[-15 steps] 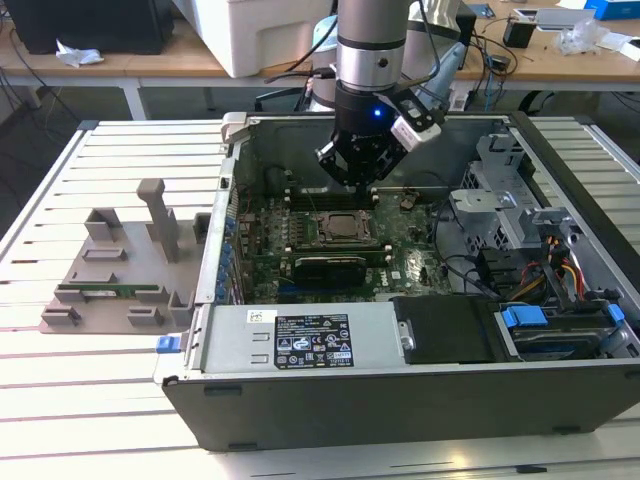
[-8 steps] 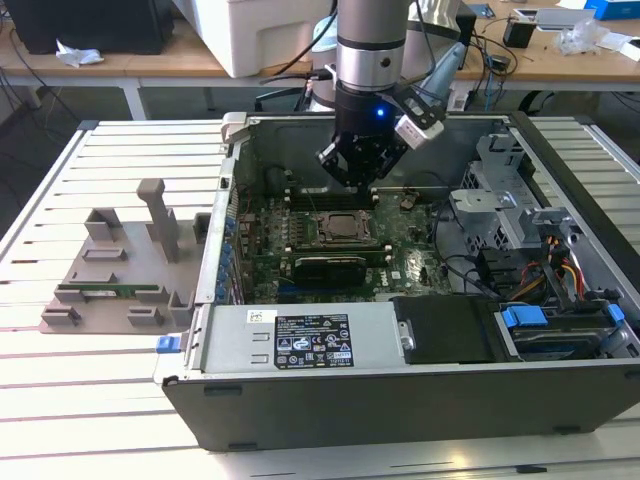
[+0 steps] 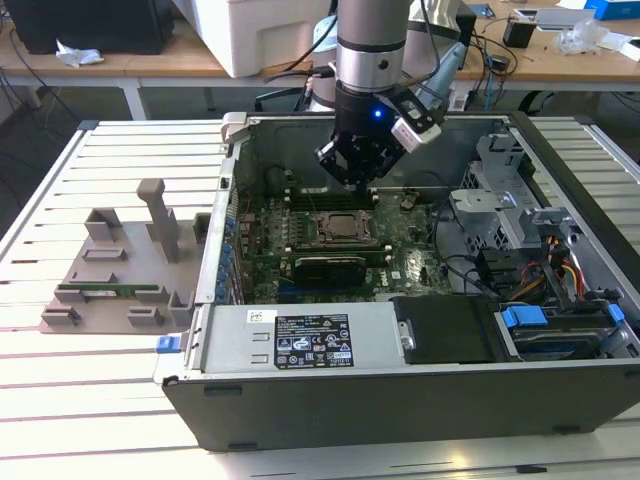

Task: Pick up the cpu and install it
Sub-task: 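Install the first cpu locking lever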

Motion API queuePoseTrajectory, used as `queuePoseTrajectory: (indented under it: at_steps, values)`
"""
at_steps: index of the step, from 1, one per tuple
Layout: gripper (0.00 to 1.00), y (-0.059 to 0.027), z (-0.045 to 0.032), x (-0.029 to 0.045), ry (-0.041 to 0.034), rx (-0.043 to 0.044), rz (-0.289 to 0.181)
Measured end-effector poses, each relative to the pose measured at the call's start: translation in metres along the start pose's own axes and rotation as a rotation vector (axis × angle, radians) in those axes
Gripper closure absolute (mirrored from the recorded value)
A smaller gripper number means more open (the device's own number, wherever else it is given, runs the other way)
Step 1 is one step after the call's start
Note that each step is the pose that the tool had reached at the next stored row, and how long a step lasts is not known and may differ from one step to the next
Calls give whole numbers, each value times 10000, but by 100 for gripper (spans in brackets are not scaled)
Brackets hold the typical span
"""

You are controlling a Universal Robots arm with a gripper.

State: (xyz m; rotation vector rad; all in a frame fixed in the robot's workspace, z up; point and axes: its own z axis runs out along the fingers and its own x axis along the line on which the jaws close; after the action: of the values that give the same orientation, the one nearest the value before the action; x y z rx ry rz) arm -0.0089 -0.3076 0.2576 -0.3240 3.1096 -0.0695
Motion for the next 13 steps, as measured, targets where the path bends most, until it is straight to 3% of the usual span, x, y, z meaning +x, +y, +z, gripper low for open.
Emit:
queuePoseTrajectory:
  at_steps: [7, 13]
  values:
    - [89, 0, 5, -1, 91, 124, 1489]
    - [89, -3, -56, -1, 90, 127, 1492]
